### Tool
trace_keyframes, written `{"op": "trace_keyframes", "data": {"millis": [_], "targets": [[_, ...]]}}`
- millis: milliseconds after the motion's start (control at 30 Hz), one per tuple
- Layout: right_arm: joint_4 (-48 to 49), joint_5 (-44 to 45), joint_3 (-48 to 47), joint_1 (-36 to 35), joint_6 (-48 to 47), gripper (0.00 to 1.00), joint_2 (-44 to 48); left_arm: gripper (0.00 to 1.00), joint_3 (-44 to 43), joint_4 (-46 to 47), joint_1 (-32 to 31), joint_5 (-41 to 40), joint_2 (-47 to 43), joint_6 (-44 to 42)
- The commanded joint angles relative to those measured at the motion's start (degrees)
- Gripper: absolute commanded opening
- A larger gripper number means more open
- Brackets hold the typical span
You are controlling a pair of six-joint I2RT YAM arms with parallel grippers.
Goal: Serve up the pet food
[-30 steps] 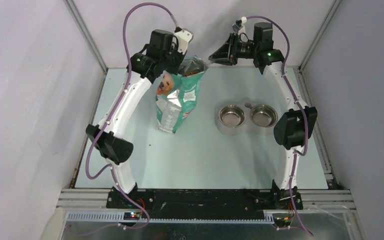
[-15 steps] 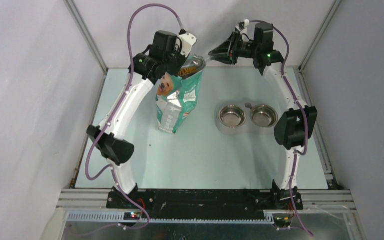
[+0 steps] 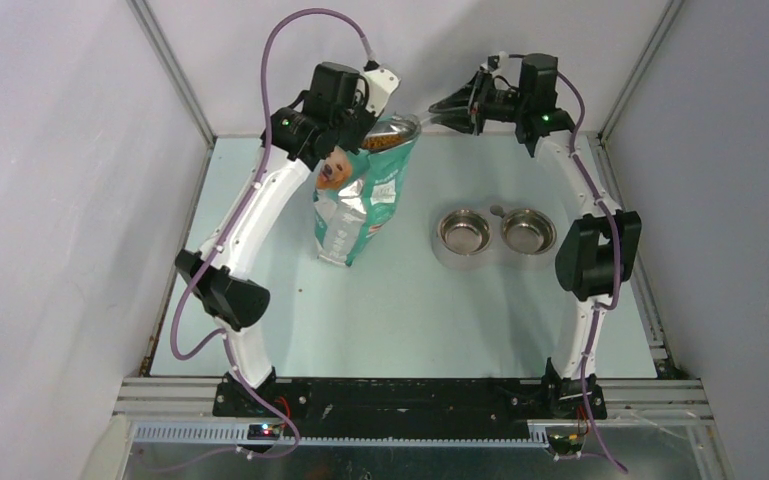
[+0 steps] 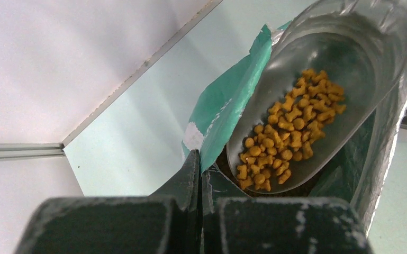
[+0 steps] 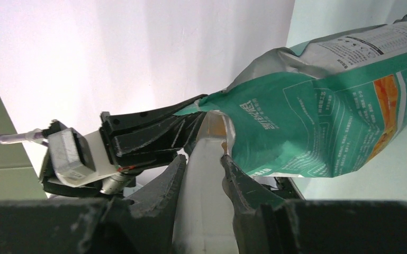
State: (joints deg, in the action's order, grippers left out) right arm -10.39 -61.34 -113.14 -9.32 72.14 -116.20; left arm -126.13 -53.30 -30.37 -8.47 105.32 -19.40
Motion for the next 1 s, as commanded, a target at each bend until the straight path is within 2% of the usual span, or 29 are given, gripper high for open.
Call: {"op": "trace_keyframes", "data": {"millis": [0,367,567,967], "targets": [[5.52,3.57,-0.48,3.25,4.66,0.0,4.45,0.0,-5.32,5.73,-0.28,-3.25,-2.18,-2.75],[7.94,2.96,0.37,4.06,4.38,0.0,7.59,0.0,-6.56,7.0,-0.17,-4.82,-1.41,-2.97],[8.11,2.25,3.86,5.77,4.69,0.0,9.91,0.0,-5.17,9.55,0.45,-6.58,-1.84,-3.54],[17.09,0.26,13.97,9.63,8.86,0.0,16.28,0.0,-5.02,9.51,1.52,-8.5,-1.43,-4.07]]}}
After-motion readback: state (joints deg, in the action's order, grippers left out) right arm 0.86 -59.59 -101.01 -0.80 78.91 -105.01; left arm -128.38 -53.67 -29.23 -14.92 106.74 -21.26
